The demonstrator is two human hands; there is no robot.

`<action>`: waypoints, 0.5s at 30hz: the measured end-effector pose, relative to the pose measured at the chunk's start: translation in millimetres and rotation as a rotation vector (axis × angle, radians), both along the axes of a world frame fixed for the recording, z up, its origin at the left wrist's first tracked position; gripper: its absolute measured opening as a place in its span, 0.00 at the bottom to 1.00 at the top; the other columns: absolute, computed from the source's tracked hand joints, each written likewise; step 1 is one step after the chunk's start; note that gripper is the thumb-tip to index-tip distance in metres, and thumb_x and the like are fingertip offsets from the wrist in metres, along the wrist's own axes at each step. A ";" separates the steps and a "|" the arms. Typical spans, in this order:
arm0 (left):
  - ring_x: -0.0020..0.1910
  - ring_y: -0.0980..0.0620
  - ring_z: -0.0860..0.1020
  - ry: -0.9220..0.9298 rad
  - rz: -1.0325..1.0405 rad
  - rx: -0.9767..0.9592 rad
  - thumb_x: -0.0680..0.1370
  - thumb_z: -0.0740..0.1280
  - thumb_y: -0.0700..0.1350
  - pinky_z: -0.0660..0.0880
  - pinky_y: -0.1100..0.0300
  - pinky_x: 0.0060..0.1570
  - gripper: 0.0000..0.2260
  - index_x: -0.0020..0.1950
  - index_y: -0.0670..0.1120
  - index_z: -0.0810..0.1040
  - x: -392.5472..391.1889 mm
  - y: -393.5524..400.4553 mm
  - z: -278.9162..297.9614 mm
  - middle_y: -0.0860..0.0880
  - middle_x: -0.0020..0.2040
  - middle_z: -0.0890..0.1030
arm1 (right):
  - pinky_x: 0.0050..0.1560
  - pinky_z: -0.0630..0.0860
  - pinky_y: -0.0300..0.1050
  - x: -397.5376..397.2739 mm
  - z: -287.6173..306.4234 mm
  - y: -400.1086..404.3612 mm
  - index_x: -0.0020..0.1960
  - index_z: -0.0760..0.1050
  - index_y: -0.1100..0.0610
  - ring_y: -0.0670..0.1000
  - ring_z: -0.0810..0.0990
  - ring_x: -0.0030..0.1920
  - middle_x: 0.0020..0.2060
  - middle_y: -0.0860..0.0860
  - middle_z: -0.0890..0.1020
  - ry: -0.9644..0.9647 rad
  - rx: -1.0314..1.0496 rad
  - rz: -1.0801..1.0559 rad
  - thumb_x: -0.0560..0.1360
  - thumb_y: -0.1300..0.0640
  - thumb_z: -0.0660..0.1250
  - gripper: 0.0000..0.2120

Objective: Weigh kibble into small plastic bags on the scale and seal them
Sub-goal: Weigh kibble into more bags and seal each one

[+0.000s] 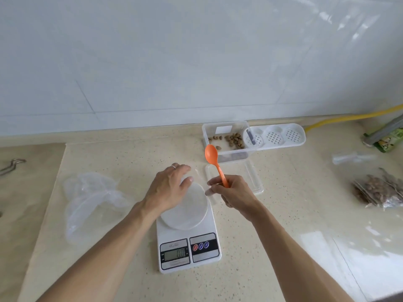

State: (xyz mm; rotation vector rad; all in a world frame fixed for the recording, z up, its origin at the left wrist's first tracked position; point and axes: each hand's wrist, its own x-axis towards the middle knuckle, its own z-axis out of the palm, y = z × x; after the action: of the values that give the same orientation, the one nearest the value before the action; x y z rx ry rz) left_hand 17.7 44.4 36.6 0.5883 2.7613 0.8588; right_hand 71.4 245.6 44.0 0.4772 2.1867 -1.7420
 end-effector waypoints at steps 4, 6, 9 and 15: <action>0.35 0.51 0.76 -0.234 0.003 0.149 0.81 0.58 0.44 0.69 0.61 0.34 0.10 0.42 0.48 0.76 -17.3 14.9 25.3 0.49 0.35 0.79 | 0.27 0.66 0.32 -16.9 20.5 6.1 0.47 0.83 0.56 0.45 0.67 0.26 0.30 0.52 0.76 0.011 0.134 0.108 0.69 0.60 0.75 0.08; 0.32 0.53 0.75 -0.312 0.002 0.247 0.82 0.59 0.45 0.71 0.60 0.36 0.12 0.40 0.50 0.76 -24.6 19.8 34.1 0.47 0.33 0.77 | 0.27 0.65 0.29 -23.3 32.7 12.6 0.48 0.82 0.59 0.43 0.69 0.26 0.33 0.54 0.81 0.024 0.115 0.128 0.70 0.61 0.75 0.08; 0.32 0.51 0.73 -0.420 0.007 0.385 0.83 0.59 0.44 0.72 0.60 0.35 0.12 0.42 0.46 0.78 -29.6 30.8 49.2 0.44 0.33 0.75 | 0.25 0.66 0.28 -30.9 54.3 21.3 0.47 0.81 0.66 0.39 0.71 0.22 0.36 0.58 0.84 0.054 0.028 0.193 0.72 0.65 0.72 0.05; 0.28 0.52 0.64 -0.378 0.028 0.323 0.82 0.60 0.49 0.64 0.60 0.31 0.14 0.42 0.47 0.81 -38.1 35.2 64.7 0.50 0.28 0.67 | 0.25 0.59 0.37 -44.6 69.0 45.1 0.41 0.79 0.60 0.46 0.63 0.23 0.31 0.57 0.82 0.059 -0.017 0.269 0.74 0.65 0.69 0.04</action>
State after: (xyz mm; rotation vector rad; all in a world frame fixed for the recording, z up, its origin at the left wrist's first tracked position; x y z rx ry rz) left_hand -20.5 79.6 101.3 0.3867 2.3140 1.2868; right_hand 26.8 290.7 113.0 0.1213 2.1575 -1.6459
